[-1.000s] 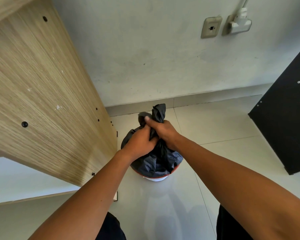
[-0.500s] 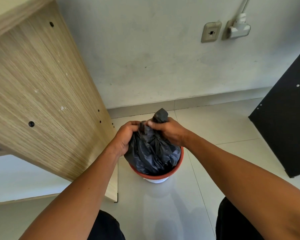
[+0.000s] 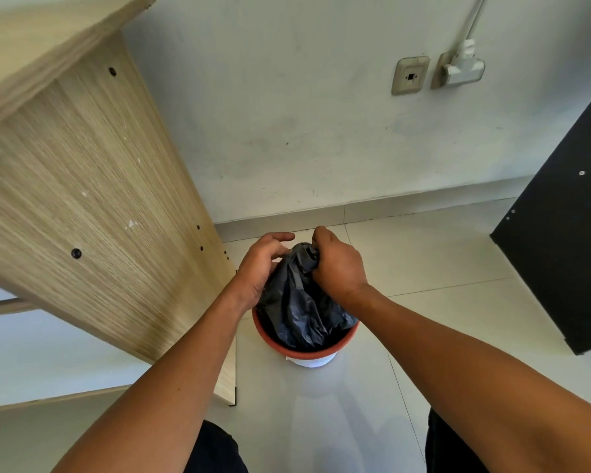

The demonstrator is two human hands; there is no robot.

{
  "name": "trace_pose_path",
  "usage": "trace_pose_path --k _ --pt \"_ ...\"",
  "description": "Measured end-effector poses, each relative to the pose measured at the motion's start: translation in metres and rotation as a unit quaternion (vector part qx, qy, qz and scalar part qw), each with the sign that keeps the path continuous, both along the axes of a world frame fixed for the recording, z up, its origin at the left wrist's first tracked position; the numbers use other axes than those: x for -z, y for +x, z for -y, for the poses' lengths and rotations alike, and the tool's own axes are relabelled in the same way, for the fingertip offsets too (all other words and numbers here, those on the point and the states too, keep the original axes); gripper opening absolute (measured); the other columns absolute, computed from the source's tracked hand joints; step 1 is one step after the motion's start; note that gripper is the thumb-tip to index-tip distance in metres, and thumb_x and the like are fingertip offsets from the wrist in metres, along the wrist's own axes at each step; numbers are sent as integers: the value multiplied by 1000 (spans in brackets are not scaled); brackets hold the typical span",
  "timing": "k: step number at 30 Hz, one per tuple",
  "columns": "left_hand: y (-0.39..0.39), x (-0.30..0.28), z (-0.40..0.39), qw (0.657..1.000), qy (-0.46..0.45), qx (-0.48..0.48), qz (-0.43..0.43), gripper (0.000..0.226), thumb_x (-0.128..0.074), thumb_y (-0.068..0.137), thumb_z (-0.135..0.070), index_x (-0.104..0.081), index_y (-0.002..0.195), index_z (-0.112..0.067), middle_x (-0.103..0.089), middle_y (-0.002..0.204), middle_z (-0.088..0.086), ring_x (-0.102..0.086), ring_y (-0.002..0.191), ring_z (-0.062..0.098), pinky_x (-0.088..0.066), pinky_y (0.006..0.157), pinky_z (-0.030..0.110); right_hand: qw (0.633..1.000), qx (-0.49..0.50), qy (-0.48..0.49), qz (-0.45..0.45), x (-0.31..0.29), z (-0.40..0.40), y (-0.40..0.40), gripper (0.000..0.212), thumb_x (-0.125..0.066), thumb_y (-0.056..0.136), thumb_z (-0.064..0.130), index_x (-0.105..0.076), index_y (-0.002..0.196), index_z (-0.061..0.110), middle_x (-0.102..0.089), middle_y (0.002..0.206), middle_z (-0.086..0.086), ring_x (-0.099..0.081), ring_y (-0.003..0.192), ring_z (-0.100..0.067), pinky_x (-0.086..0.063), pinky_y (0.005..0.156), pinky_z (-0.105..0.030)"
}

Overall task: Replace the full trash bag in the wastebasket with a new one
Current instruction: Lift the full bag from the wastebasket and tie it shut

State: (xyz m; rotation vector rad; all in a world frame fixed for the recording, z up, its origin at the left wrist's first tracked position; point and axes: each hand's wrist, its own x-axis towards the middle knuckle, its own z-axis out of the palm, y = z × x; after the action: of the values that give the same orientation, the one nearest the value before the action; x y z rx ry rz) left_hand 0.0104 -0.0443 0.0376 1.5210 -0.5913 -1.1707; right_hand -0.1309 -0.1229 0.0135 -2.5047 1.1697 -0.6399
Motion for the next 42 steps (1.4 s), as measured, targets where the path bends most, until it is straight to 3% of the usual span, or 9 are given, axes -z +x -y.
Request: trace_pose_path --k 6,11,16,19,22,25,31,37,42 --pt "8 -1 6 983 144 109 -44 37 -58 100 -32 -72 117 -2 -74 113 22 -70 107 36 -53 101 47 993 2 -115 6 19 -5 2 25 -72 73 12 -54 91 14 -57 85 -5 -51 67 -24 -32 55 -29" --pt "11 -7 10 981 148 103 -70 18 -67 96 -25 -73 102 -9 -73 89 8 -67 78 23 -54 74 34 990 -51 -134 21 17 5 -7 27 -73 70 14 -59 93 11 -56 99 -10 -52 84 -29 -44 71 -37" --pt "20 -3 9 995 96 33 -20 26 -74 89 -3 -74 115 -5 -77 104 12 -73 90 20 -58 71 28 981 -136 -139 -1 14 15 -23 25 -68 78 18 -64 102 11 -56 96 -9 -51 83 -27 -41 70 -33" --pt "30 0 5 988 44 30 144 22 -78 86 -4 -78 107 -12 -77 108 7 -73 97 17 -57 79 26 976 -173 -135 -10 11 17 -32 28 -62 79 10 -66 106 9 -61 89 -8 -56 76 -28 -42 60 -29" --pt "36 0 -5 932 -18 84 352 19 -76 88 -4 -75 92 -23 -73 99 -3 -68 91 8 -51 81 21 965 -214 -150 -28 7 19 -38 27 -61 76 8 -63 102 10 -58 87 -9 -54 73 -29 -43 54 -31" --pt "43 6 -21 822 -94 162 538 15 -67 91 1 -72 92 -13 -61 96 -3 -65 88 10 -54 80 25 945 -266 -181 -62 7 23 -43 19 -61 83 12 -61 102 11 -55 90 -10 -50 72 -26 -41 54 -31" --pt "62 20 -40 658 -119 209 714 20 -75 76 8 -65 86 -7 -53 89 7 -55 75 27 -52 62 45 920 -301 -222 -118 10 42 -71 14 -63 90 21 -54 100 17 -55 93 -7 -48 73 -23 -36 58 -29" --pt "53 25 -40 595 -85 216 770 41 -81 60 7 -61 93 -7 -54 95 13 -56 83 32 -48 66 41 940 -246 -195 -132 15 39 -76 22 -68 88 27 -57 103 15 -55 91 -5 -50 67 -22 -44 55 -31" --pt "37 22 -55 626 -156 278 712 43 -62 99 -33 -58 128 -2 -50 142 20 -57 116 32 -53 97 42 963 -200 -146 -102 14 28 -69 29 -61 88 28 -55 112 14 -60 92 -4 -56 63 -25 -46 48 -31"
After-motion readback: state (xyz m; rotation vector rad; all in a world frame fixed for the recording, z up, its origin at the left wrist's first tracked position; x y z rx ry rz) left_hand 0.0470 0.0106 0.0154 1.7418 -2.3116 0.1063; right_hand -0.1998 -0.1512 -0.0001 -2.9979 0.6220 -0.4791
